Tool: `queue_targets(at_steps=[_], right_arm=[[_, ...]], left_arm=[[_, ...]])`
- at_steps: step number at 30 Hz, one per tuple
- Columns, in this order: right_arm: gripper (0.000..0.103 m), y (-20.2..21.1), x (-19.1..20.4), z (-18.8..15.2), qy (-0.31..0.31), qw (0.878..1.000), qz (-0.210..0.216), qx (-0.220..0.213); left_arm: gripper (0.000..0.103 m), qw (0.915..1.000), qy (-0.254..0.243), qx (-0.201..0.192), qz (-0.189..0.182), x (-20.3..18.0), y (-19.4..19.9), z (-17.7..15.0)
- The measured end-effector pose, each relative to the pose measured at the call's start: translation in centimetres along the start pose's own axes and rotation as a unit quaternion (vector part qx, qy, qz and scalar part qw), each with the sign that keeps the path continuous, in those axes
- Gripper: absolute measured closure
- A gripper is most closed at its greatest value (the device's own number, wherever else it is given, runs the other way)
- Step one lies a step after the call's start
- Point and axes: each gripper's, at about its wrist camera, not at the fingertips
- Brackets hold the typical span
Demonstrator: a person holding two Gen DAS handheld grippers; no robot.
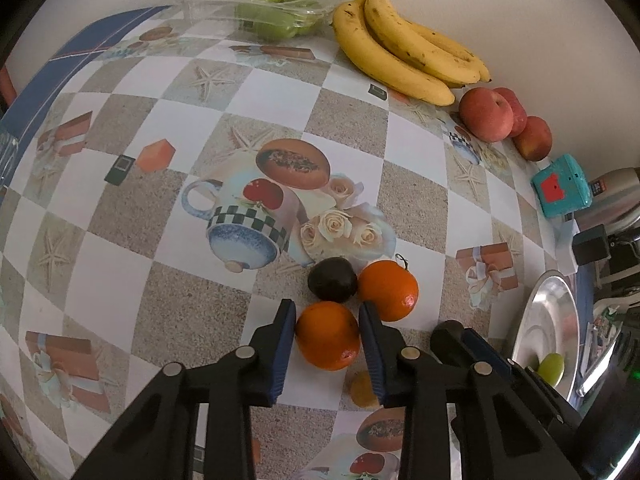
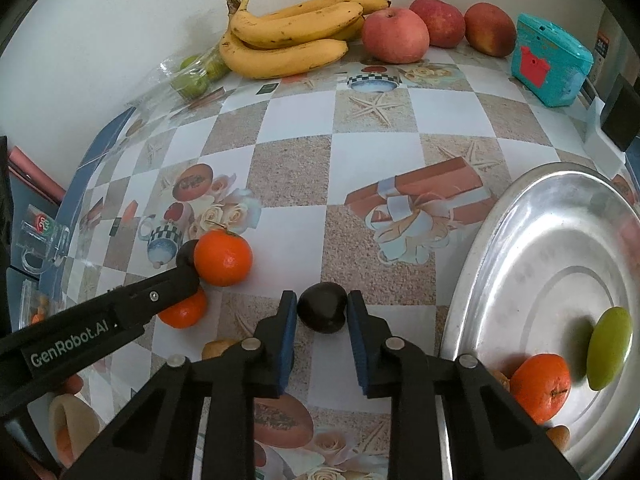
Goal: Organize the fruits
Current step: 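Grasp a dark avocado with the right tool while the left tool grasps a tangerine, then lift the avocado and tangerine and carry both tools toward the steel plate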
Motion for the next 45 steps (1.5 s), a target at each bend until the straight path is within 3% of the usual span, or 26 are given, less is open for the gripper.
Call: queue_targets(at_steps=[12, 25, 29, 35, 38, 40, 45], right_arm=[[0.078, 0.4, 0.1, 0.0, -0.002, 1.000, 0.008, -0.003], [0.078, 2.7, 0.9, 0.2, -0.001, 1.000, 0.014, -0.027], [0.078, 3.1, 1.0, 0.2, 0.001, 1.000, 0.011, -0.029], [0.078, 3.0, 0.6, 0.0, -0.010, 1.000, 0.009, -0.022], [0.078, 3.1, 0.6, -0.1, -0.011, 1.000, 0.010, -0.021], [0.078, 3.3, 0.6, -0.2, -0.012, 1.000, 0.011, -0.022], [0.078, 3.5, 0.5, -0.2, -0.012, 1.000, 0.012, -0.023]], left_arm=[[0.069, 1.0000, 0.007, -0.006, 0.000, 0.4, 0.9, -0.1], [0.076, 0.9987, 0.009, -0.049, -0.015, 0.5, 4.3, 0.3], [0.075, 0.9990, 0.009, -0.040, -0.020, 0.9, 3.9, 0.5], [0.075, 0.9995, 0.018, -0.022, 0.012, 2.6, 2.6, 0.5], [0.067, 0.9991, 0.029, -0.021, 0.023, 3.9, 2.4, 0.7], [0.056, 0.9985, 0.037, -0.018, 0.035, 4.7, 2.1, 0.7], [0.056, 0.9969, 0.064, -0.008, 0.044, 6.8, 1.5, 0.9]])
Point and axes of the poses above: each gripper's, at about its wrist camera, not at the fingertips, and y roughly against the way its jaws point, x to its left, z to its top, and after that the axes turned 14 degrees about z, right-handed
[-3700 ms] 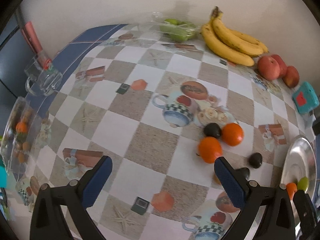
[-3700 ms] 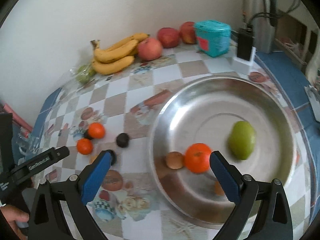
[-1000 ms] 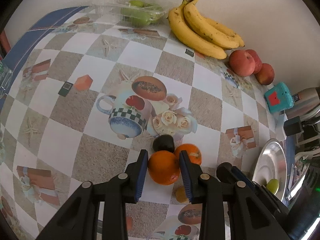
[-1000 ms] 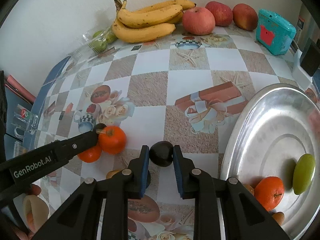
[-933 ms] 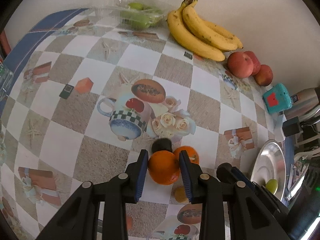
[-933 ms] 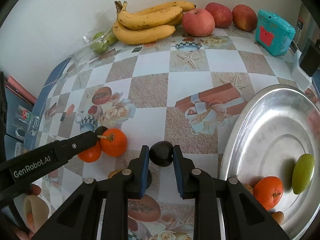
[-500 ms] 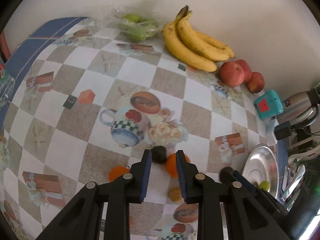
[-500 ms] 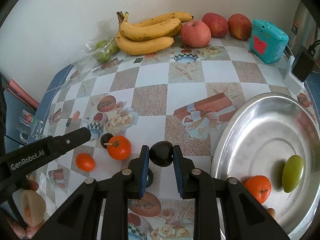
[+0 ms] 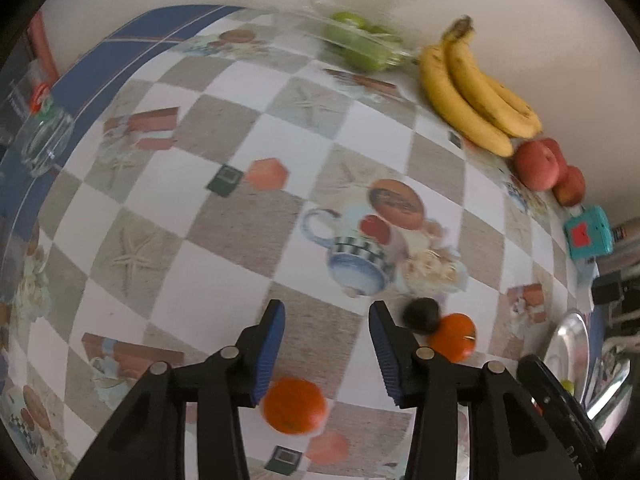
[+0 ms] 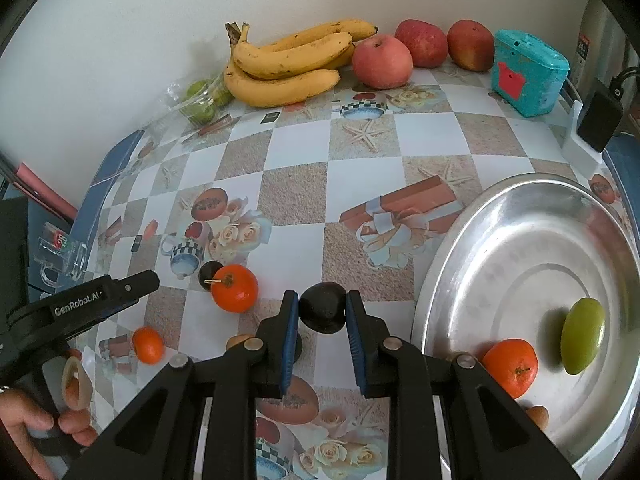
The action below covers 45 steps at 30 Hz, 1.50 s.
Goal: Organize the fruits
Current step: 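Lift the avocado and tangerine and carry both tools toward the steel plate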
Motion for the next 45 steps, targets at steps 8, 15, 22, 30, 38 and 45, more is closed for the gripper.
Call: queue_targets(at_steps=[8, 15, 22, 30, 38, 45], right_arm=[[0.078, 0.2, -0.2, -0.2, -0.005, 1.000, -0.001, 0.006], [0.078, 0.8, 0.1, -1.1, -0.006, 1.000, -0.001, 0.008], [0.078, 2.2, 1.0, -1.9, 0.001, 1.000, 0.005, -0.004], [0.078, 2.9, 1.1, -2.4, -0.004, 1.000, 0.013, -0.011], [0.078, 3.6, 0.7, -2.4, -0.012, 1.000, 0.016, -0.018], [0.078, 3.8, -0.1, -2.1, -0.016, 1.000, 0.009, -0.016]], left_arm=[[0.056, 0.9995, -0.028, 0.017, 0.003, -0.8, -0.3, -1.1], [0.056, 0.9985, -0.047, 0.013, 0.023, -1.5, -0.1, -2.7], [0.057, 0.9977, -0.045, 0.010, 0.050, -1.0, -0.4, -3.3], [0.066, 0.9985, -0.029, 0.018, 0.042, -0.5, -0.9, -3.4], [0.066, 0.9997, -0.008, -0.012, 0.020, 0.2, 0.8, -3.0], [0.066, 0.9989, -0.013, -0.044, 0.009, -1.3, 3.3, -3.0]])
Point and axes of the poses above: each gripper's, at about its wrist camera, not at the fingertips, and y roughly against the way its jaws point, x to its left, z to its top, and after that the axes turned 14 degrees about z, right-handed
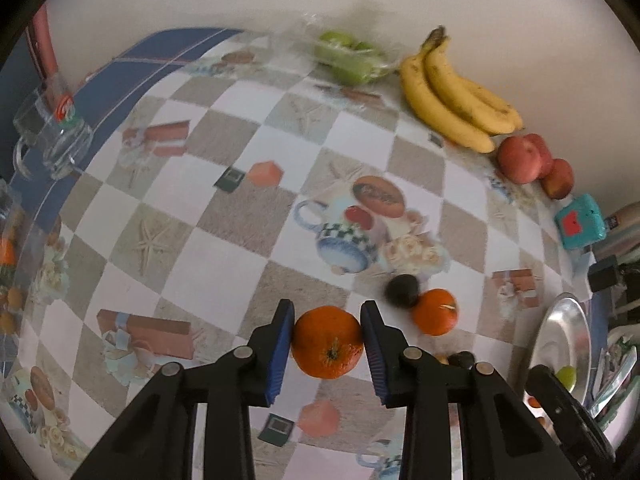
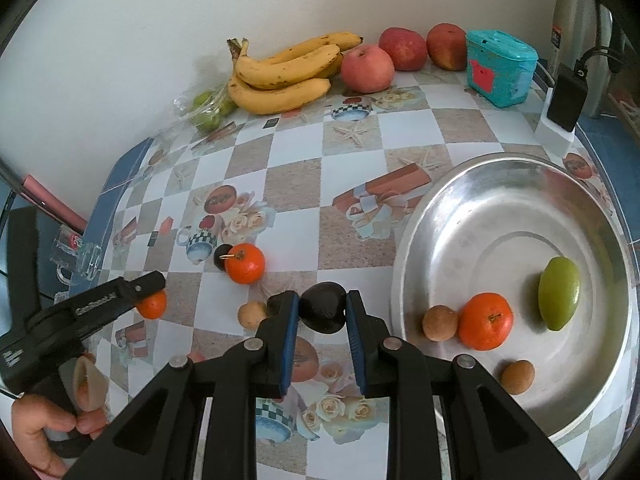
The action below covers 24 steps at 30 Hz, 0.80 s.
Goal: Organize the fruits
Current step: 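Lift the avocado and tangerine and carry both tools toward the steel plate, then lower the tangerine into the steel plate and open the left tool while the right releases the avocado there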
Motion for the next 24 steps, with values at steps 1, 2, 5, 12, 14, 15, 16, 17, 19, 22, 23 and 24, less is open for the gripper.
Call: queue_targets(at_steps=[1, 2, 5, 12, 14, 15, 16, 17, 19, 22, 23, 24], right_arm=[[0.078, 0.1, -0.2, 0.1, -0.003, 1.000, -0.002, -0.002], [0.078, 0.3, -0.6, 0.2, -0.007, 1.000, -0.004, -0.004], [0.078, 0.9, -1.8, 0.4, -0.023, 1.000, -0.010, -0.012], [0.078, 2.9, -6.0, 0.6, -0.076, 0.996, -0.036, -0.037], [0.078, 3.7, -7.2, 0.6, -0.090, 0.994, -0.047, -0.046], [0.078, 4.0, -7.7, 0.5, -0.096, 0.993, -0.052, -0.049], [0.078, 4.4, -8.3, 0.5, -0.103, 0.992, -0.058, -0.053], [0.078, 4.8, -8.9, 0.4, -0.111, 0.990, -0.064, -0.056], [0.078, 5.8, -10.2, 0.2, -0.129, 0.986, -0.079, -0.065], [0.078, 7.1, -12.0, 0.0, -0.151, 0.981, -0.092, -0.077], [0.078, 7.6, -12.7, -0.2, -0.161, 0.979, -0.096, -0.082], [0.078, 7.9, -13.2, -0.3, -0.168, 0.977, -0.100, -0.086]], left_arm=[[0.066, 1.0000, -0.004, -0.004, -0.003, -0.4, 0.3, 0.0], [0.066, 0.9999, -0.009, -0.008, -0.007, -0.9, 0.5, 0.0], [0.066, 0.9993, -0.027, -0.017, -0.022, -2.3, 1.6, -0.5], [0.066, 0.9949, -0.082, -0.031, -0.050, -6.5, 3.4, -1.8], [0.066, 0.9926, -0.102, -0.035, -0.056, -7.9, 3.9, -2.5], [0.066, 0.9914, -0.110, -0.036, -0.062, -8.5, 4.1, -2.8], [0.066, 0.9898, -0.119, -0.037, -0.069, -9.3, 4.4, -3.2], [0.066, 0.9884, -0.127, -0.038, -0.075, -9.8, 4.6, -3.5], [0.066, 0.9848, -0.145, -0.041, -0.087, -11.2, 5.1, -4.3], [0.066, 0.9786, -0.174, -0.047, -0.099, -13.2, 5.8, -5.6], [0.066, 0.9761, -0.185, -0.047, -0.103, -14.0, 6.0, -6.1], [0.066, 0.9743, -0.193, -0.047, -0.106, -14.5, 6.1, -6.5]])
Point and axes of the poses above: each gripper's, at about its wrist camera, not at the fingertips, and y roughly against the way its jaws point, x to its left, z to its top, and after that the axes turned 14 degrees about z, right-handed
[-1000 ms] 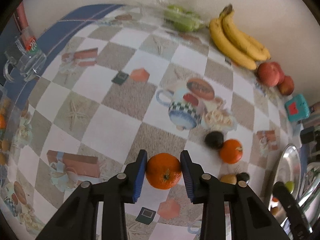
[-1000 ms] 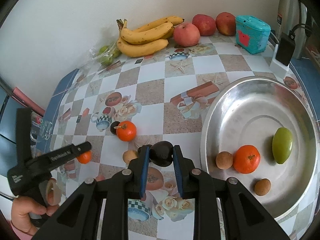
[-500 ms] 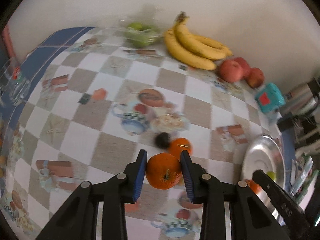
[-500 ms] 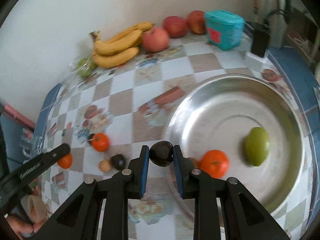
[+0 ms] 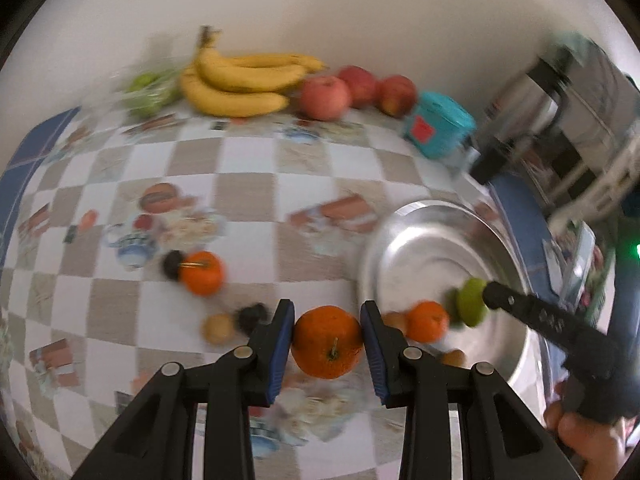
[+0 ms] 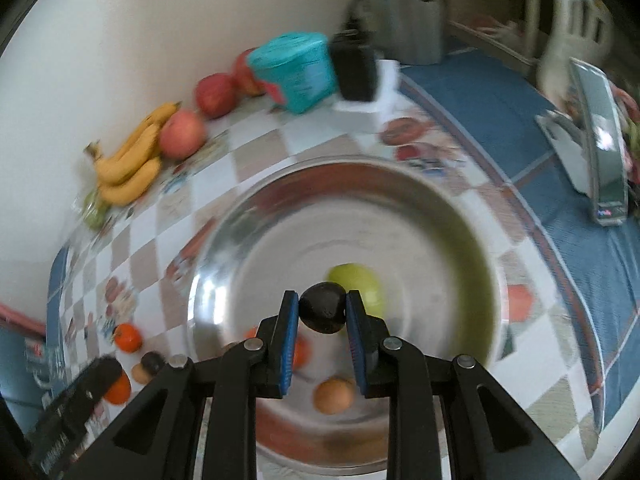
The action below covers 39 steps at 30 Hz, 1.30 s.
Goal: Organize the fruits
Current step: 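Lower the tangerine into the steel plate and open the left tool while the right releases the avocado there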
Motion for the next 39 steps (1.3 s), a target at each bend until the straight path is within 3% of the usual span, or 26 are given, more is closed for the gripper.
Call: queue_targets(at_steps=[13, 30, 34, 39], right_arm=[[0.078, 1.3, -4.2, 0.6, -0.053, 0.998, -0.029, -0.019], [0.077, 0.3, -4.6, 0.4, -0.064, 0.997, -0.039, -0.005], [0.061, 0.5, -4.7, 0.5, -0.066, 0.997, -0.039, -0.009], [0.061, 1.0, -4.4, 0.6, -0.063, 0.997, -0.038, -0.018]], left_arm=[[0.066, 0.9951, -0.093, 0.002, -0.036, -8.1, -1.7, -2.3], [0.065, 0.9936, -0.105, 0.012, -0.040, -8.9, -2.7, -2.6], [0.065, 0.9932, -0.108, 0.016, -0.039, -9.0, -2.8, -2.7], [0.061, 0.9932, -0.106, 0.014, -0.046, -9.0, -2.6, -2.6]])
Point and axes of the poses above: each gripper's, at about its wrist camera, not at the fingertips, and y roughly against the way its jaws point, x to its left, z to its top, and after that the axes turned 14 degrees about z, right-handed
